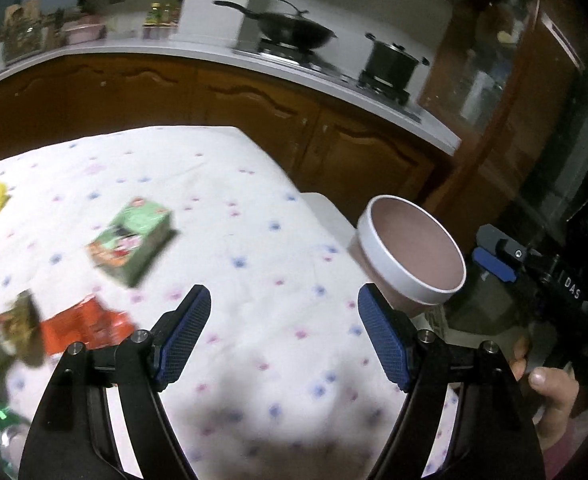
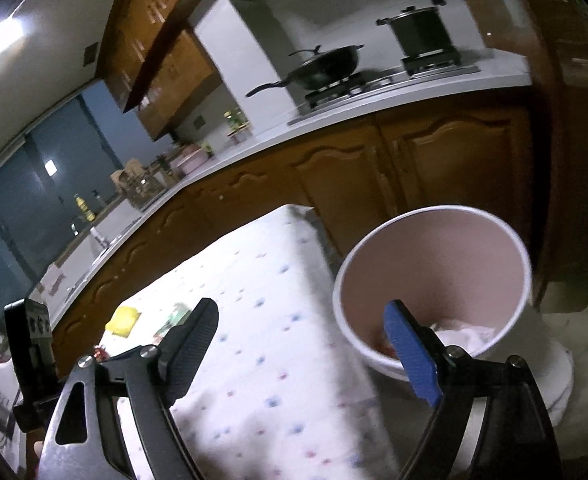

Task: Collect trash
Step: 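Move both open tools back over the table toward the snack bags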

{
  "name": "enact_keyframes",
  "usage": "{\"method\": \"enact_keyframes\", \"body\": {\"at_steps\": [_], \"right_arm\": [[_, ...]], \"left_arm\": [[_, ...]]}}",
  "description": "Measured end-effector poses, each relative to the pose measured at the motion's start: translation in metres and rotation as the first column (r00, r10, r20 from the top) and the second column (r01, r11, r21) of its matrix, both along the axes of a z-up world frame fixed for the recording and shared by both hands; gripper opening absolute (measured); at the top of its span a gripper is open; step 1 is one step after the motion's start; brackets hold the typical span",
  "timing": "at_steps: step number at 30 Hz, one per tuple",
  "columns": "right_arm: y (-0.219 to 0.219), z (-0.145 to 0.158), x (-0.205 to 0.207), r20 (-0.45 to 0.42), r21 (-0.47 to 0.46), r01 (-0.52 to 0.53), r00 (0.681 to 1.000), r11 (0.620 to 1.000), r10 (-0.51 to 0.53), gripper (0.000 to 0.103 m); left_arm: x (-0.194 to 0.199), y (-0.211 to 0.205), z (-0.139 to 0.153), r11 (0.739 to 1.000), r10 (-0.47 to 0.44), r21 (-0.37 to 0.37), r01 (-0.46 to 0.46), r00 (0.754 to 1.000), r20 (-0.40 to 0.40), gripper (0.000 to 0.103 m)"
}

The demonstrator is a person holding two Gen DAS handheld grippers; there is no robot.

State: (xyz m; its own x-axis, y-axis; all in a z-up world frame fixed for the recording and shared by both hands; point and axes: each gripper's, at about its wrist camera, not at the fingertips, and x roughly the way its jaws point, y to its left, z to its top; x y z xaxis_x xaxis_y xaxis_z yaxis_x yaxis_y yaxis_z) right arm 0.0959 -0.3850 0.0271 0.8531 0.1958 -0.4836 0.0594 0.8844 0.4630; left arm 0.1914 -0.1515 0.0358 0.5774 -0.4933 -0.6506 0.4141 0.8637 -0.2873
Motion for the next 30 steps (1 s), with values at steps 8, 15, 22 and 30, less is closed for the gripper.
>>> {"method": "enact_keyframes", "body": {"at_steps": [8, 15, 22, 30], "right_arm": [[0.046, 0.001, 0.007, -0.007, -0.016, -0.082, 0.997, 0.997, 0.082, 0.086], [0.086, -0.001, 0.014, -0.021, -0.029, -0.156, 0.988, 0.987, 0.155, 0.086], [0.121, -0.006, 0.02, -0.037, -0.034, -0.239, 0.971, 0.971, 0.237, 0.086], [0.165, -0.017, 0.034, -0.071, -0.029, -0.333, 0.941, 0.943, 0.33, 0.086]], "left_arm": [[-0.017, 0.057, 0.002, 0.997, 0.073, 0.007, -0.073, 0.997, 0.016, 0.078], [-0.025, 0.106, 0.001, 0.988, 0.156, 0.012, -0.156, 0.988, 0.023, 0.078], [-0.032, 0.154, 0.003, 0.973, 0.23, 0.023, -0.231, 0.973, 0.031, 0.078], [-0.033, 0.194, 0.001, 0.957, 0.286, 0.037, -0.287, 0.958, 0.031, 0.078]]}}
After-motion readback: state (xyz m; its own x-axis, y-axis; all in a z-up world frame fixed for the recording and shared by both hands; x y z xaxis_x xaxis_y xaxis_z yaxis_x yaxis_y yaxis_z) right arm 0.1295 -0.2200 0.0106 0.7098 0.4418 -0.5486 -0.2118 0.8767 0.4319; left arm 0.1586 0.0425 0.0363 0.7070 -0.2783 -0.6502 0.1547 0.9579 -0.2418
